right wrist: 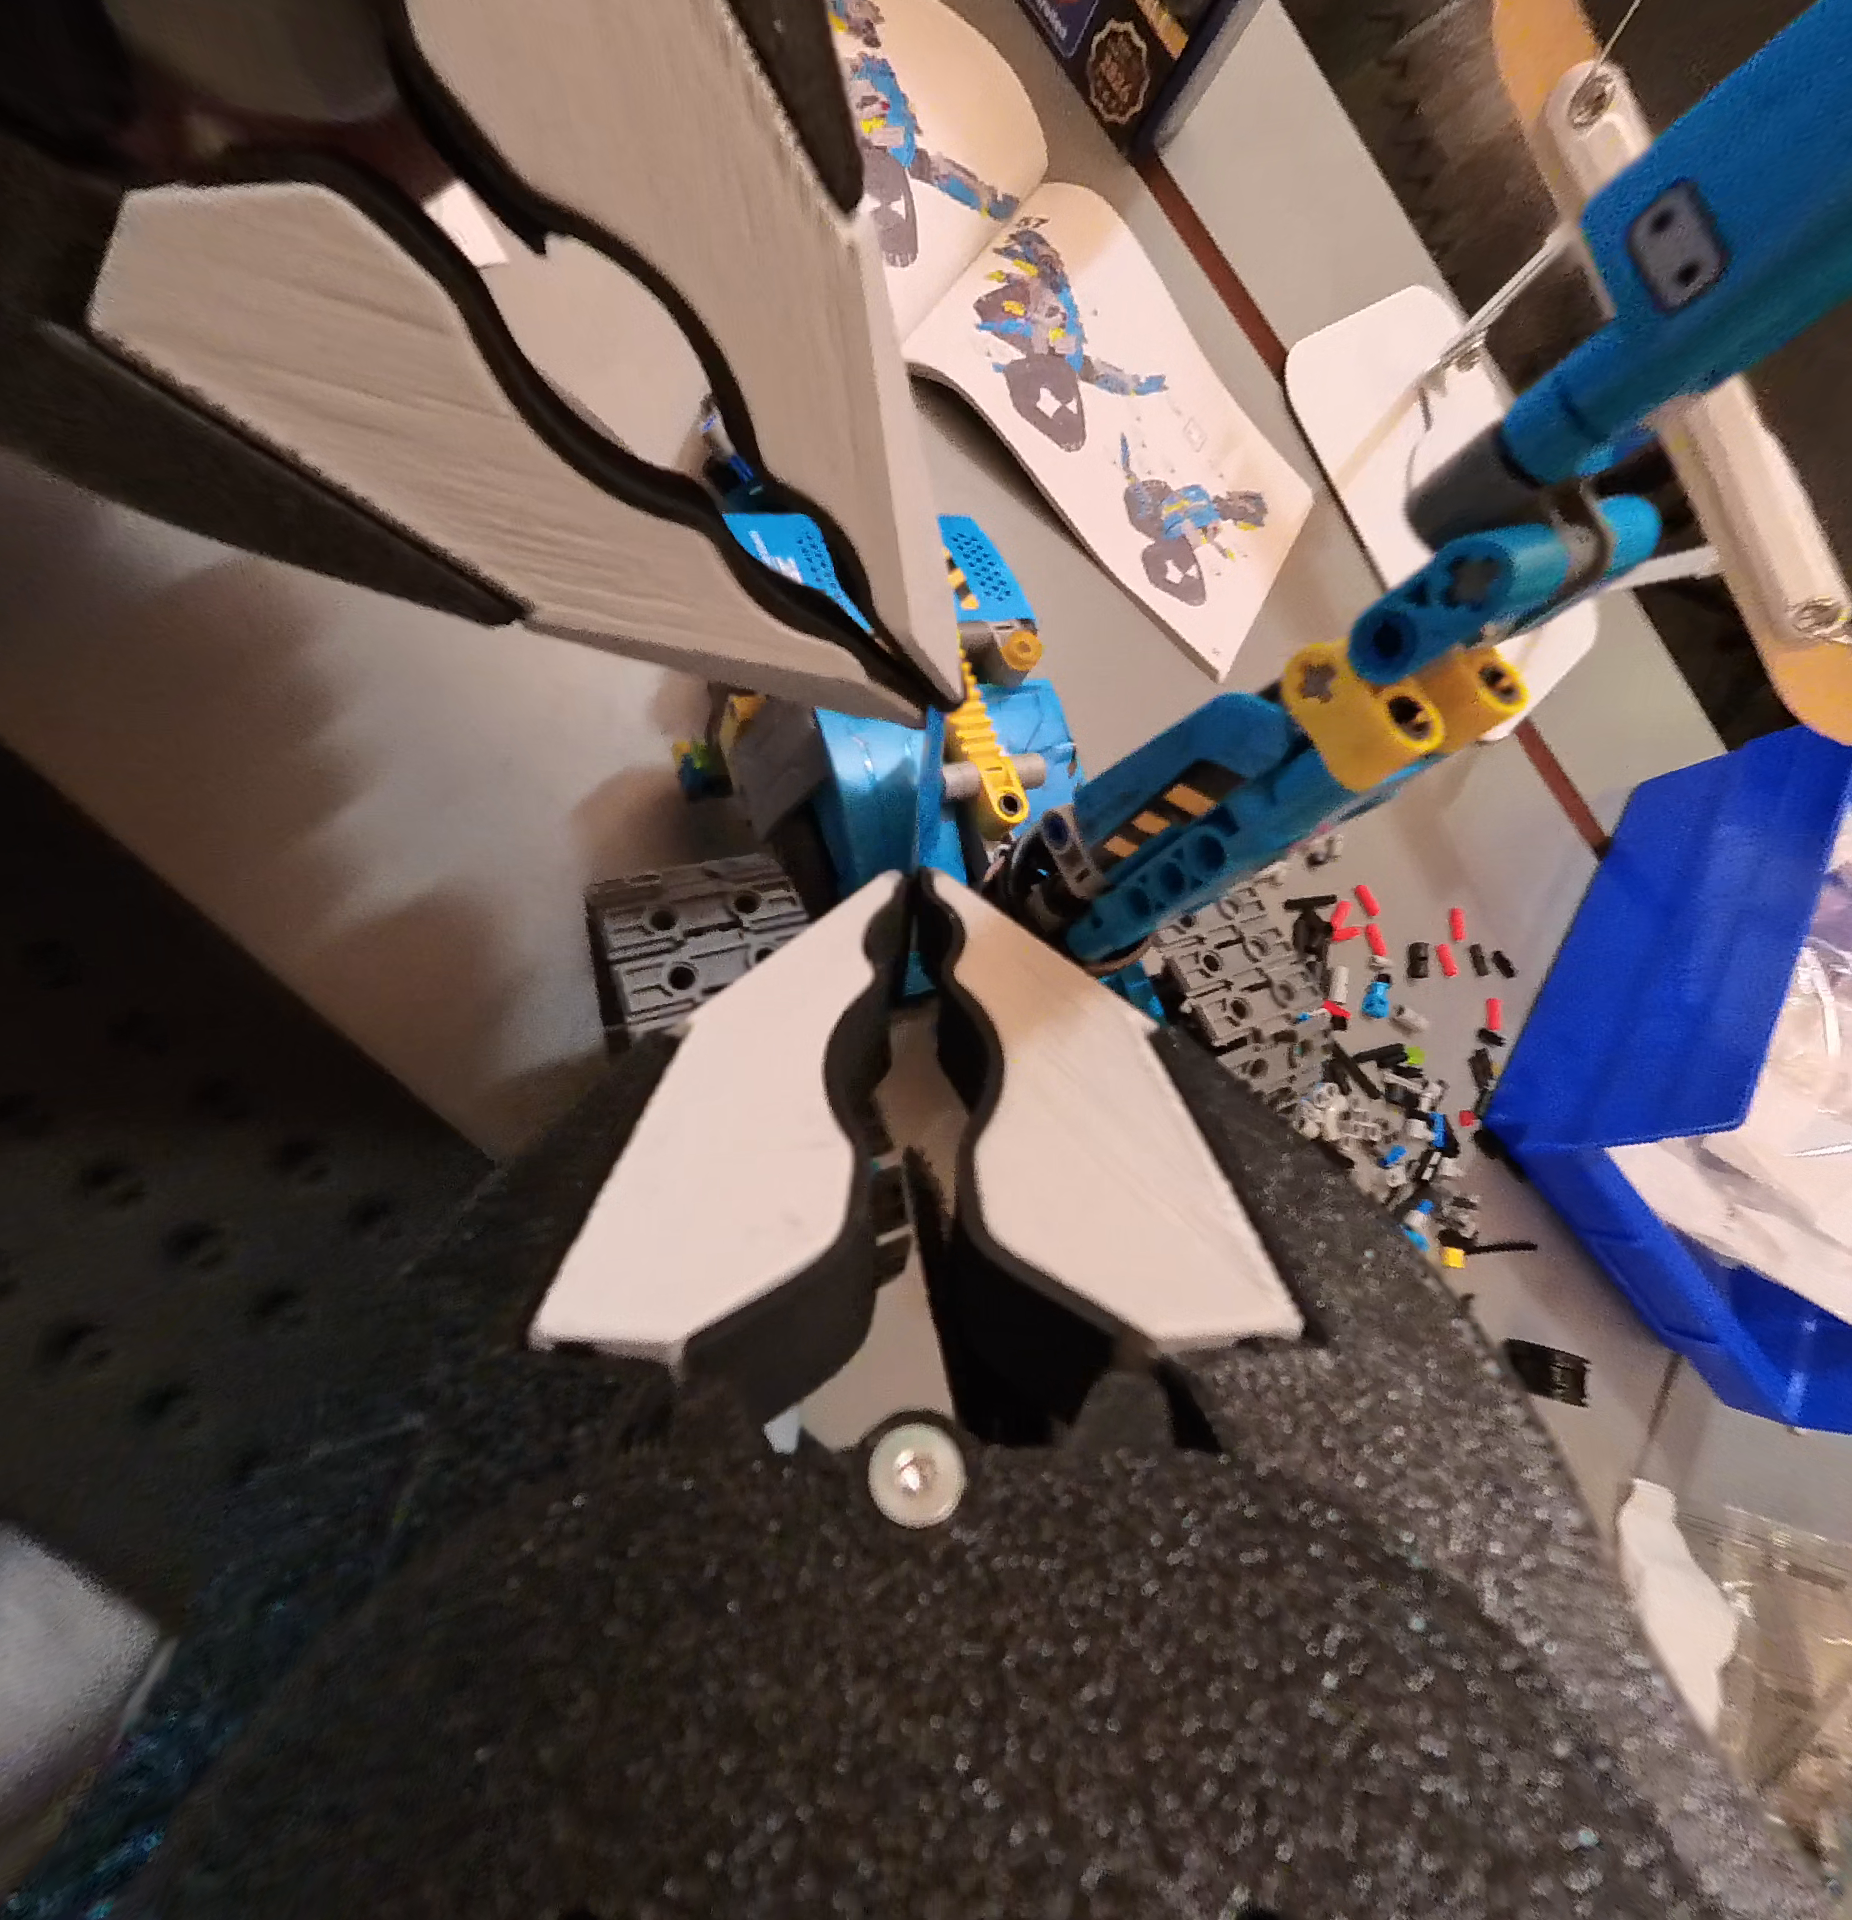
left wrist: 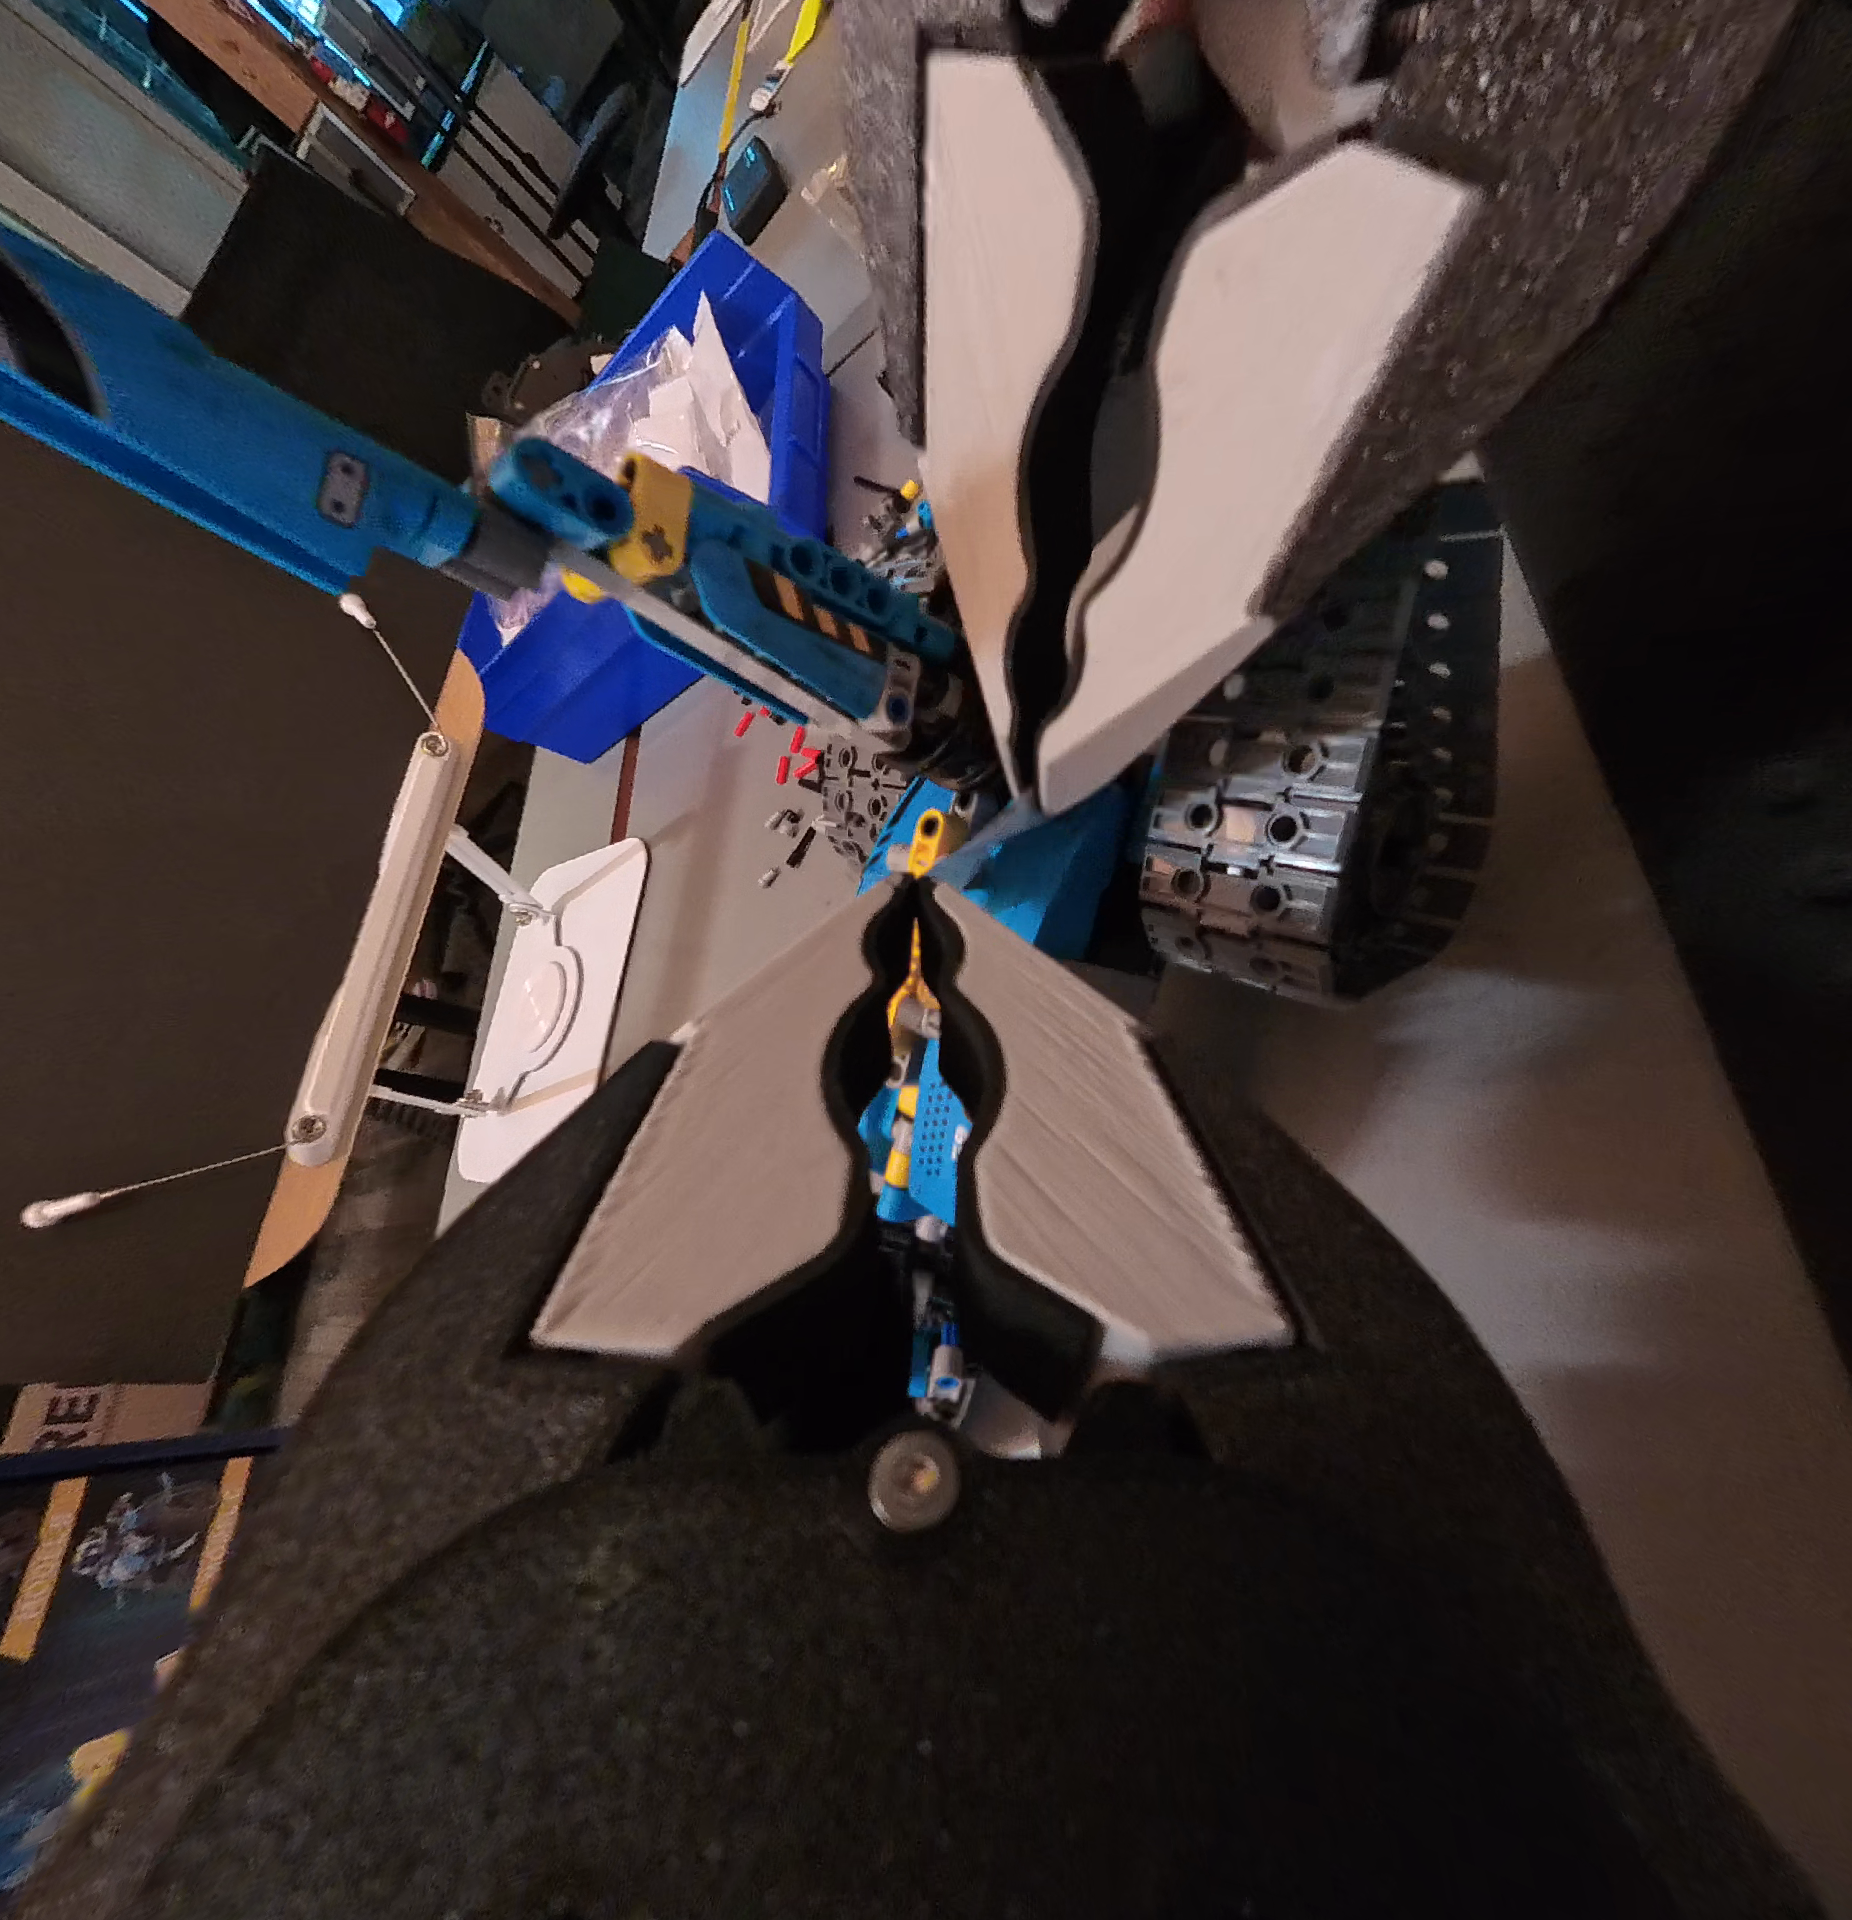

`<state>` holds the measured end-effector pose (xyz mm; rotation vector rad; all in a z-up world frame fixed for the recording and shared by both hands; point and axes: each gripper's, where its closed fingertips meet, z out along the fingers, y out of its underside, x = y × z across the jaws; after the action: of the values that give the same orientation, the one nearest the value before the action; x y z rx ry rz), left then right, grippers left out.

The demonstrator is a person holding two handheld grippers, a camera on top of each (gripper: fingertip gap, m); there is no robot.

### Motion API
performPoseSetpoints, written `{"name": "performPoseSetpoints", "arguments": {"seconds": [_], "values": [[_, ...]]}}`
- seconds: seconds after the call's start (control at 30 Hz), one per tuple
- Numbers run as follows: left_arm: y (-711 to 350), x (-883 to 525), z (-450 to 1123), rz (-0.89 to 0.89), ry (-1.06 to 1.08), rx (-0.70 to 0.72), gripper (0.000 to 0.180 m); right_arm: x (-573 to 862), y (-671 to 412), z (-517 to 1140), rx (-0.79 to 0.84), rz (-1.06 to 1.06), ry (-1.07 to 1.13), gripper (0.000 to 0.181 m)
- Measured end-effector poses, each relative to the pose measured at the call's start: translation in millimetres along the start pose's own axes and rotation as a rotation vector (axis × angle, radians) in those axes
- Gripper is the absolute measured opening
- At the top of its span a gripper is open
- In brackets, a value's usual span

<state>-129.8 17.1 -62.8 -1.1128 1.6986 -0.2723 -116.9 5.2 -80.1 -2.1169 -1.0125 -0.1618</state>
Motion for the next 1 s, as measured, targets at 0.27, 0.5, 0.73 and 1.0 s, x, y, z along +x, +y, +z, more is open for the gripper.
{"name": "performPoseSetpoints", "arguments": {"seconds": [0.27, 0.5, 0.73, 1.0], "values": [[5.0, 5.5, -5.9, 0.077, -0.003, 0.019, 0.000, -3.1, -2.2, -3.3, 0.005, -0.245, 0.084, 0.000], [-0.5, 6.2, -13.3, 0.116, 0.006, 0.050, 0.000, -7.3, -5.7, -10.1, 0.058, -0.176, -0.019, 0.000], [-11.2, 3.3, -21.4, 0.078, 0.016, 0.102, 0.000, 2.7, -17.5, -28.1, 0.138, -0.099, -0.028, 0.000], [2.8, 13.5, -17.0, 0.245, 0.009, 0.056, 0.000, -12.2, -6.0, -16.2, -0.020, -0.473, 0.179, 0.000]]}}
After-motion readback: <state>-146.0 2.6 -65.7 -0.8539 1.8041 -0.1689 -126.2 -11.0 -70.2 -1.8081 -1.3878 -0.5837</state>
